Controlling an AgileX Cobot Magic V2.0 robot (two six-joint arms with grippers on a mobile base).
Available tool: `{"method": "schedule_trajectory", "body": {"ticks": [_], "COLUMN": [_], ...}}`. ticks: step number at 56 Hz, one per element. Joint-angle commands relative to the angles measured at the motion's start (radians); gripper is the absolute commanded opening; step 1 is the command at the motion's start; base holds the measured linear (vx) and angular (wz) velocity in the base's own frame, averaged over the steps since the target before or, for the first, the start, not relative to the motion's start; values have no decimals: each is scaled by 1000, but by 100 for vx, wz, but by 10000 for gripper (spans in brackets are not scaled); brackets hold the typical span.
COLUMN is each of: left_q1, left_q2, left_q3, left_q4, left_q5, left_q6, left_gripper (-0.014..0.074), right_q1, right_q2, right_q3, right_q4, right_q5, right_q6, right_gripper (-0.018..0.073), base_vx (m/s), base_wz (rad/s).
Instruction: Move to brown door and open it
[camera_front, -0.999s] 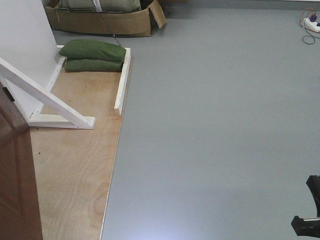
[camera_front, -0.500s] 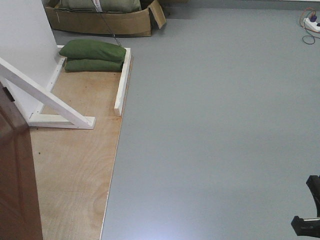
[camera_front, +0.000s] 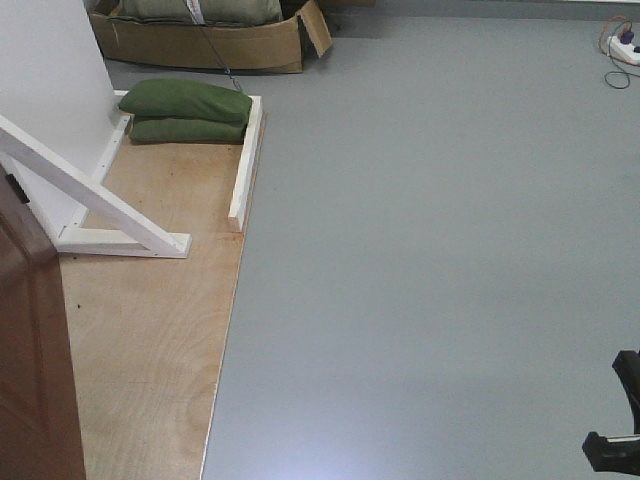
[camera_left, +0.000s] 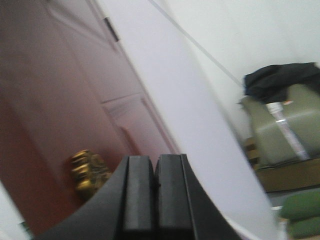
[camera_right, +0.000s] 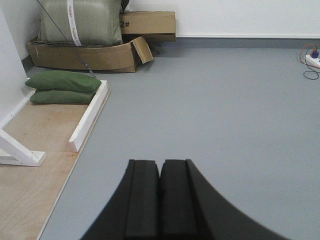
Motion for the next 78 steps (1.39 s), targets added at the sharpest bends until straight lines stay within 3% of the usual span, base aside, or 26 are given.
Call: {"method": "schedule_trajectory", "body": {"ticks": [1,7,11,19,25,40,61,78], "left_q1": [85,186,259,373,424,431,430,430], "left_q2": [18,18,18,18,18,36,182,324], "left_q3": [-33,-33,-34,-82,-139,-288,-532,-555], "left_q4": [14,12,-29,-163,-162,-25,-30,-30], "left_q5": [-125,-191,-218,-169,-166,-195,-188,-171], "left_q6": [-9,-9,-9,-9,-8,-8,-8,-8], "left_gripper": [-6,-6,-6,-6,-6,-6,-6,-6], "right_q1": [-1,-1,-1,-1,-1,-1,-1,-1], "right_q2": [-6,-6,-6,-6,-6,-6,-6,-6], "right_q3": [4,4,4,4,4,4,4,4], "right_q4": [-3,-3,-3,-3,-3,-3,-3,-3], "right_q5": [-75,-75,-75,-75,-75,-75,-75,-75], "right_q6": [-6,-6,-6,-6,-6,-6,-6,-6], "right_gripper": [0,0,0,0,0,0,0,0], "base_vx": [0,0,0,0,0,0,0,0], "base_wz": [0,0,0,0,0,0,0,0]}}
